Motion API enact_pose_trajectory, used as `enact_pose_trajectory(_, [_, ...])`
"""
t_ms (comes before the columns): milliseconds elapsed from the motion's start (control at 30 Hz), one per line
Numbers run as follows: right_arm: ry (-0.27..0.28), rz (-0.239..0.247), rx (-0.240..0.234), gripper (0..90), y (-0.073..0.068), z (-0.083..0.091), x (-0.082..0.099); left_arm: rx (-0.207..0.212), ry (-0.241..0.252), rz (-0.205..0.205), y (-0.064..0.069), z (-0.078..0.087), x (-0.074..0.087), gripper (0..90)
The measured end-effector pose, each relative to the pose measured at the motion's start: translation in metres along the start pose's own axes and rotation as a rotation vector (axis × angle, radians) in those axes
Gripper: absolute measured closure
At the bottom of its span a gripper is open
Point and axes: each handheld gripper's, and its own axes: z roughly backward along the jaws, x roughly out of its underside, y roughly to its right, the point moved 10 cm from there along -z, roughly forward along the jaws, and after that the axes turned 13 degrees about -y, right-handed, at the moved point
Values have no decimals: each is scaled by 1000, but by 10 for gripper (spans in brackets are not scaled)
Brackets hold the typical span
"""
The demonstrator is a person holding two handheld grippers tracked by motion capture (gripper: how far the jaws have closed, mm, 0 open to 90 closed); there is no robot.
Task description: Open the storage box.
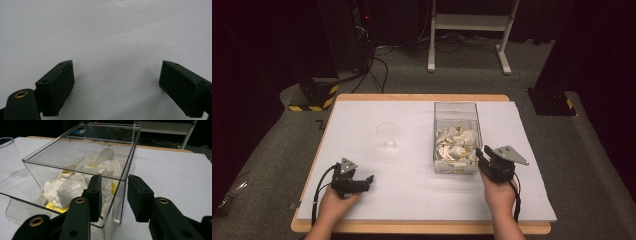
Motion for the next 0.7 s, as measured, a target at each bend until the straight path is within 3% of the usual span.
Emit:
enact_pose_trajectory(200, [-23, -9, 16, 686, 0, -8, 7, 2, 1, 2, 0, 0, 0, 133])
enact_pose_trajectory(700, [-21, -12, 33, 728, 0, -15, 8, 2, 1, 2, 0, 0, 0, 133])
